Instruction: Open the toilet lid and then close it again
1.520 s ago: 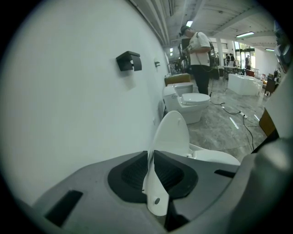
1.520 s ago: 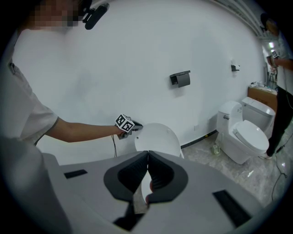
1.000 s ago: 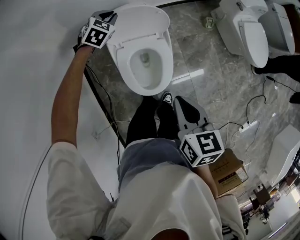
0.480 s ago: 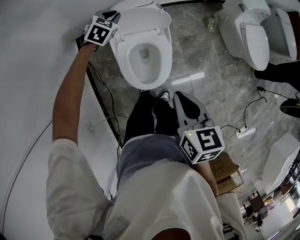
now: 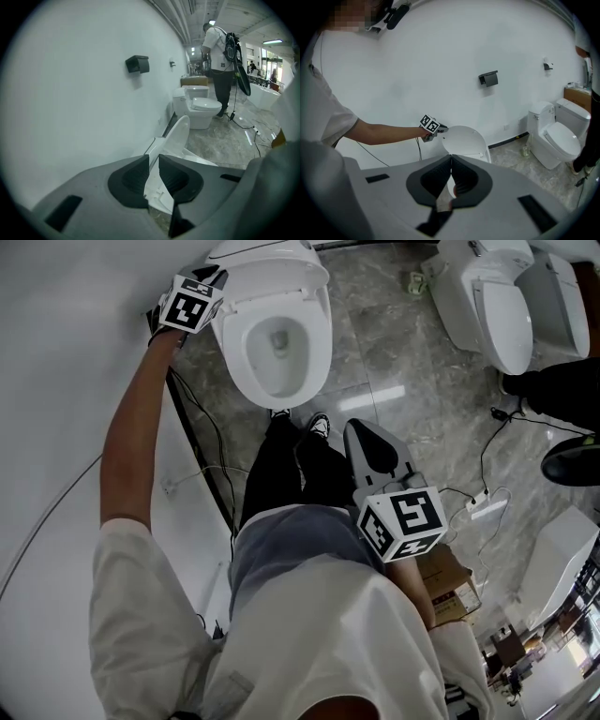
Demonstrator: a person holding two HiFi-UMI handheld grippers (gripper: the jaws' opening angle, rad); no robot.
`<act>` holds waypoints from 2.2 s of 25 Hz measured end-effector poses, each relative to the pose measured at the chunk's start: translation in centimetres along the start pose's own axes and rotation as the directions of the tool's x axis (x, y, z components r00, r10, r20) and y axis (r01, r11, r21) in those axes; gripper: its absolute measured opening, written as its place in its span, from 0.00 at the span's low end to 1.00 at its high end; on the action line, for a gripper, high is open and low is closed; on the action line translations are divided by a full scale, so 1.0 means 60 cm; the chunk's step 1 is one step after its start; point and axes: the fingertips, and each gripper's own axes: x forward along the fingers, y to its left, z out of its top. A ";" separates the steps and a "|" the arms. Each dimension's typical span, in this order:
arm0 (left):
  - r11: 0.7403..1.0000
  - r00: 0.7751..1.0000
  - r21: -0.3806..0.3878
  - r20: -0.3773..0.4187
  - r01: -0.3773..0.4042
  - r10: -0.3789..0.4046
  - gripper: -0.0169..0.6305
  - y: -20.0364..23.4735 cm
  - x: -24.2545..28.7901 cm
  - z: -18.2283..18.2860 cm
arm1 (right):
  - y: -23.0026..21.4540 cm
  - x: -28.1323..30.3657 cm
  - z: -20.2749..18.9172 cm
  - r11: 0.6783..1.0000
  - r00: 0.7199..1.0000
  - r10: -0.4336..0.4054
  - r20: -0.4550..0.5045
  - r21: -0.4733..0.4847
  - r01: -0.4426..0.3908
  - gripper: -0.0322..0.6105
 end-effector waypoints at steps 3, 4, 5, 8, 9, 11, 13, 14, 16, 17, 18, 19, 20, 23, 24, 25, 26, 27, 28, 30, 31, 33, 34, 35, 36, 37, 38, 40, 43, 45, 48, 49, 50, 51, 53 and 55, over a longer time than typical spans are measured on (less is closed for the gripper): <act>1.000 1.000 -0.006 -0.001 -0.016 0.016 0.10 -0.013 -0.014 -0.004 | -0.006 -0.020 -0.015 1.000 1.000 0.004 -0.006 -0.003 -0.004 0.06; 1.000 1.000 -0.008 0.000 -0.019 0.019 0.10 -0.019 -0.016 -0.005 | -0.009 -0.025 -0.021 1.000 1.000 0.003 -0.008 -0.006 -0.003 0.07; 1.000 1.000 -0.010 0.000 -0.022 0.022 0.11 -0.024 -0.019 -0.007 | -0.011 -0.029 -0.025 1.000 1.000 0.001 -0.010 -0.009 -0.001 0.07; 1.000 1.000 -0.006 -0.003 -0.029 0.029 0.11 -0.037 -0.025 -0.014 | -0.015 -0.037 -0.036 1.000 1.000 0.005 -0.010 -0.010 -0.005 0.07; 1.000 1.000 -0.005 -0.005 -0.030 0.030 0.11 -0.043 -0.029 -0.015 | -0.016 -0.039 -0.039 1.000 1.000 0.008 -0.010 -0.009 -0.008 0.07; 1.000 1.000 -0.004 -0.012 -0.028 0.028 0.11 -0.055 -0.035 -0.019 | -0.015 -0.046 -0.042 1.000 1.000 0.013 -0.010 -0.010 -0.013 0.07; 1.000 1.000 0.001 -0.017 -0.025 0.025 0.11 -0.063 -0.039 -0.025 | -0.011 -0.049 -0.045 1.000 1.000 0.017 -0.006 -0.016 -0.017 0.07; 1.000 1.000 0.002 -0.020 -0.024 0.024 0.11 -0.065 -0.041 -0.027 | -0.010 -0.051 -0.046 1.000 1.000 0.019 -0.004 -0.018 -0.019 0.07; 1.000 0.999 0.001 -0.024 -0.027 0.027 0.11 -0.070 -0.043 -0.030 | -0.013 -0.054 -0.049 1.000 1.000 0.020 -0.002 -0.020 -0.020 0.07; 1.000 0.999 -0.001 -0.026 -0.029 0.029 0.11 -0.073 -0.043 -0.030 | -0.016 -0.057 -0.051 1.000 1.000 0.019 -0.003 -0.020 -0.020 0.07; 1.000 0.999 -0.003 -0.028 -0.031 0.031 0.11 -0.076 -0.044 -0.032 | -0.018 -0.058 -0.053 1.000 1.000 0.019 -0.004 -0.021 -0.019 0.07; 0.999 0.999 -0.003 -0.030 -0.033 0.033 0.11 -0.079 -0.043 -0.035 | -0.019 -0.059 -0.055 1.000 1.000 0.020 -0.006 -0.022 -0.020 0.07; 0.999 0.999 0.000 -0.030 -0.034 0.034 0.11 -0.081 -0.044 -0.038 | -0.019 -0.060 -0.056 1.000 1.000 0.021 -0.007 -0.023 -0.021 0.07; 0.999 0.999 0.011 -0.023 -0.035 0.035 0.11 -0.087 -0.047 -0.043 | -0.016 -0.061 -0.052 0.999 1.000 0.028 -0.005 -0.033 -0.028 0.07; 0.999 0.999 0.015 -0.022 -0.039 0.039 0.11 -0.089 -0.049 -0.043 | -0.016 -0.062 -0.051 0.999 1.000 0.030 -0.005 -0.036 -0.030 0.07; 0.999 0.999 0.019 -0.023 -0.046 0.046 0.11 -0.092 -0.051 -0.044 | -0.017 -0.063 -0.051 0.999 0.999 0.032 -0.006 -0.039 -0.033 0.07; 0.998 0.998 0.025 -0.022 -0.056 0.056 0.11 -0.096 -0.053 -0.045 | -0.017 -0.063 -0.051 0.999 0.999 0.035 -0.009 -0.041 -0.035 0.07; 0.997 0.997 0.032 -0.021 -0.067 0.068 0.11 -0.099 -0.054 -0.046 | -0.017 -0.063 -0.052 0.998 0.999 0.037 -0.011 -0.044 -0.037 0.07; 0.996 0.997 0.038 -0.018 -0.078 0.079 0.11 -0.102 -0.056 -0.048 | -0.016 -0.063 -0.053 0.998 0.999 0.039 -0.014 -0.047 -0.040 0.07; 0.995 0.996 0.047 -0.011 -0.092 0.093 0.11 -0.108 -0.058 -0.050 | -0.013 -0.061 -0.055 0.998 0.999 0.044 -0.018 -0.053 -0.045 0.07; 0.995 0.996 0.049 -0.007 -0.092 0.092 0.11 -0.111 -0.060 -0.052 | -0.011 -0.060 -0.056 0.997 0.999 0.046 -0.019 -0.055 -0.047 0.07; 0.996 0.997 0.050 -0.002 -0.080 0.080 0.11 -0.120 -0.064 -0.058 | -0.007 -0.058 -0.058 0.997 0.998 0.052 -0.023 -0.059 -0.054 0.07; 0.996 0.997 0.054 -0.002 -0.074 0.074 0.11 -0.126 -0.066 -0.062 | -0.005 -0.057 -0.059 0.997 0.998 0.055 -0.025 -0.061 -0.057 0.07; 0.996 0.998 0.062 -0.003 -0.070 0.070 0.11 -0.131 -0.068 -0.065 | -0.003 -0.056 -0.060 0.996 0.998 0.058 -0.027 -0.063 -0.060 0.07; 0.995 0.998 0.074 -0.004 -0.068 0.069 0.11 -0.135 -0.068 -0.068 | -0.001 -0.054 -0.060 0.996 0.998 0.061 -0.029 -0.065 -0.063 0.07; 0.994 0.998 0.089 -0.006 -0.067 0.068 0.11 -0.139 -0.069 -0.070 | 0.000 -0.052 -0.060 0.996 0.998 0.064 -0.031 -0.067 -0.066 0.07; 0.993 0.998 0.102 -0.009 -0.066 0.067 0.11 -0.143 -0.069 -0.073 | 0.001 -0.051 -0.060 0.995 0.997 0.066 -0.032 -0.068 -0.068 0.07; 0.991 0.998 0.115 -0.013 -0.060 0.062 0.11 -0.150 -0.071 -0.077 | 0.003 -0.050 -0.061 0.995 0.997 0.069 -0.036 -0.070 -0.072 0.07; 0.991 0.999 0.123 -0.008 -0.053 0.054 0.11 -0.160 -0.074 -0.080 | 0.006 -0.049 -0.064 0.995 0.996 0.072 -0.043 -0.070 -0.075 0.07; 0.989 0.998 0.140 0.001 -0.055 0.056 0.11 -0.167 -0.075 -0.084 | 0.008 -0.046 -0.069 0.995 0.996 0.076 -0.047 -0.067 -0.079 0.07; 0.985 0.998 0.163 0.010 -0.061 0.060 0.11 -0.178 -0.075 -0.094 | 0.010 -0.041 -0.076 0.994 0.995 0.083 -0.055 -0.066 -0.086 0.07; 0.984 0.998 0.165 0.010 -0.060 0.059 0.11 -0.181 -0.075 -0.096 | 0.010 -0.039 -0.077 0.994 0.995 0.084 -0.056 -0.067 -0.088 0.07; 0.984 0.998 0.167 0.010 -0.057 0.056 0.11 -0.185 -0.074 -0.098 | 0.010 -0.038 -0.077 0.994 0.995 0.085 -0.057 -0.067 -0.088 0.07; 0.984 0.999 0.171 0.008 -0.052 0.052 0.11 -0.189 -0.074 -0.100 | 0.010 -0.037 -0.077 0.994 0.995 0.085 -0.058 -0.065 -0.089 0.07; 0.982 0.999 0.182 0.004 -0.044 0.044 0.11 -0.198 -0.077 -0.107 | 0.011 -0.036 -0.080 0.994 0.994 0.088 -0.062 -0.061 -0.091 0.07; 0.981 0.999 0.189 0.000 -0.039 0.040 0.11 -0.207 -0.081 -0.112 | 0.011 -0.036 -0.082 0.994 0.993 0.092 -0.068 -0.059 -0.096 0.07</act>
